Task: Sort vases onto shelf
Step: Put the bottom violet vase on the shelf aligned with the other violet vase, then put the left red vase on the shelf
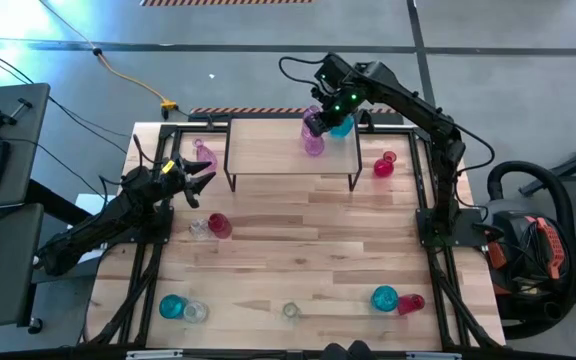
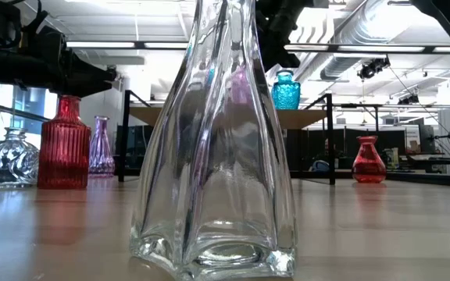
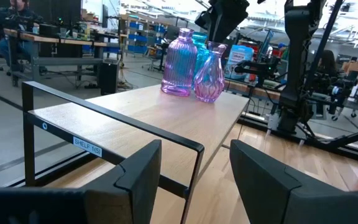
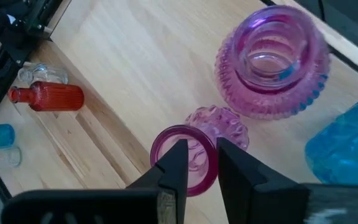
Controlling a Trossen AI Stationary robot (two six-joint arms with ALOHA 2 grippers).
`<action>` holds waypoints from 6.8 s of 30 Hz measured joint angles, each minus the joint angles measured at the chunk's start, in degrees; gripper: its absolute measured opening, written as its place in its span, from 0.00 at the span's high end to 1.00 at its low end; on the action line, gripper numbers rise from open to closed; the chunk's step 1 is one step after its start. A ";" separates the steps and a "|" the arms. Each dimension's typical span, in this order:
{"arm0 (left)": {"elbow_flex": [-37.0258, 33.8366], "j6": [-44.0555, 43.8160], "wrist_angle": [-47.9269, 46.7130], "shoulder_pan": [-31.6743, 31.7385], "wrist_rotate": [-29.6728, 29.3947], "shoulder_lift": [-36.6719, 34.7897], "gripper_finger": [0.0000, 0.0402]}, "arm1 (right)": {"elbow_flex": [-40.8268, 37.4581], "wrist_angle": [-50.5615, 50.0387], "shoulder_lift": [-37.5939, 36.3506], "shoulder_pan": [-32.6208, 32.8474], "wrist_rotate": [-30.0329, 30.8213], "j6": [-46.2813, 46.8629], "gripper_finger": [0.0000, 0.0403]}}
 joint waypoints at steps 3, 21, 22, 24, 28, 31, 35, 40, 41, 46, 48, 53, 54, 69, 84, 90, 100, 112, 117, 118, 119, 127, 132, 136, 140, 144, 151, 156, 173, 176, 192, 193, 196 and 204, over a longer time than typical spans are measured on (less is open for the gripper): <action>0.00 0.00 0.02 -0.01 -0.01 0.00 0.54 | 0.00 -0.23 0.18 0.00 -0.51 -0.19 0.85; -0.01 0.00 0.00 -0.02 -0.02 0.00 0.54 | -0.02 1.93 0.18 0.00 -1.47 -0.02 0.85; -0.02 0.00 0.02 -0.01 -0.01 0.00 0.54 | -0.02 1.91 0.18 0.00 -1.47 -0.02 0.85; 0.00 0.00 0.02 -0.02 0.00 0.00 0.54 | -0.02 1.77 0.18 0.00 -1.47 0.00 0.85; -0.01 0.00 0.01 -0.01 0.00 0.00 0.54 | -0.02 1.25 0.18 0.00 -1.23 0.00 0.85; -0.02 0.00 0.02 -0.02 0.00 0.00 0.54 | -0.05 1.39 0.18 0.00 -1.04 0.00 0.85; -0.01 0.00 0.01 -0.01 -0.01 0.00 0.54 | -0.07 1.94 0.18 -0.36 -0.64 -0.02 0.85; 0.00 0.00 0.02 -0.02 -0.02 0.00 0.54 | -0.07 1.94 0.18 -0.50 -0.66 -0.22 0.85; -0.02 0.00 0.02 0.00 -0.02 0.00 0.54 | -0.07 1.93 0.18 -0.50 -0.66 -0.22 0.85; -0.02 0.00 0.01 -0.01 -0.01 0.00 0.54 | -0.07 1.92 0.18 -0.48 -0.69 -0.40 0.85; -0.02 0.00 0.02 -0.02 0.00 0.00 0.54 | -0.07 1.92 0.18 -0.48 -0.89 -0.40 0.85; 0.00 0.00 0.00 0.00 -0.02 0.00 0.54 | -0.07 1.89 0.18 -0.48 -1.43 -0.42 0.85; 0.00 0.00 0.01 -0.02 -0.02 0.00 0.54 | -0.07 1.89 0.18 -0.49 -1.45 -0.42 0.85; 0.00 0.00 0.02 -0.02 0.00 0.00 0.54 | 2.99 0.17 0.08 -1.20 -0.64 -1.57 0.85; -0.01 0.00 0.02 -0.02 -0.01 0.00 0.54 | 2.95 1.27 -7.44 0.24 -0.85 -10.28 0.85; 0.00 0.00 0.02 0.00 0.00 0.00 0.54 | 2.08 2.07 -14.77 3.81 5.90 -13.18 0.85; -0.01 0.00 0.02 -0.01 -0.02 0.00 0.54 | -32.15 24.57 -39.89 10.41 10.01 -10.13 0.85; -0.02 0.00 0.02 -0.01 -0.01 0.00 0.54 | -77.44 52.62 -72.02 18.24 10.32 -7.41 0.85; -0.02 0.00 0.02 0.00 0.00 -0.01 0.54 | -89.98 60.30 -81.90 21.62 9.71 -5.27 0.85; 0.00 0.00 0.02 0.00 -0.01 0.00 0.54 | -92.09 61.90 -83.60 22.13 9.69 -4.83 0.85; 0.00 0.00 0.02 -0.02 0.00 0.00 0.54 | -94.05 63.50 -85.27 22.53 9.68 -4.69 0.85; -0.02 0.00 0.02 -0.01 -0.01 0.00 0.54 | -103.03 66.61 -93.13 25.19 9.56 -0.24 0.85; -0.02 0.00 0.02 -0.02 -0.02 0.00 0.54 | -103.38 64.82 -93.49 25.94 9.41 -0.91 0.85; -0.01 0.00 0.02 0.00 -0.02 0.00 0.54 | -103.38 61.96 -93.48 25.94 9.44 -1.29 0.85; 0.00 0.00 0.02 -0.02 -0.02 0.00 0.54 | -103.38 60.42 -93.45 25.94 9.45 0.58 0.85; 0.00 0.30 0.04 0.00 -0.02 0.00 0.54 | -103.38 61.14 -93.45 25.79 9.46 2.84 0.85; 0.00 -8.65 9.02 0.02 -0.22 0.00 0.54 | -103.38 61.47 -93.44 25.79 12.99 8.17 0.85; 3.58 -14.81 8.99 0.02 0.86 0.23 0.54 | -103.38 61.50 -93.43 25.79 16.93 9.26 0.85; 34.90 -13.05 -12.51 -0.02 28.48 17.99 0.54 | -103.38 61.50 -93.43 25.79 27.82 10.59 0.85; 36.59 -15.84 -4.79 -0.03 33.43 20.49 0.54 | -103.38 61.50 -93.43 25.79 28.12 10.85 0.85; 36.70 -38.28 16.42 -0.04 35.18 28.02 0.54 | -103.38 61.50 -93.43 25.79 29.72 12.24 0.85; 36.70 -40.49 16.42 -0.03 35.17 28.59 0.54 | -103.38 61.50 -93.42 25.79 29.74 12.24 0.85; 36.70 -43.54 17.13 -0.02 37.30 30.30 0.54 | -103.38 61.50 -93.43 25.79 29.74 12.24 0.85; 36.70 -52.97 18.76 -0.68 49.08 33.37 0.54 | -103.36 61.08 -93.43 25.79 29.74 12.09 0.85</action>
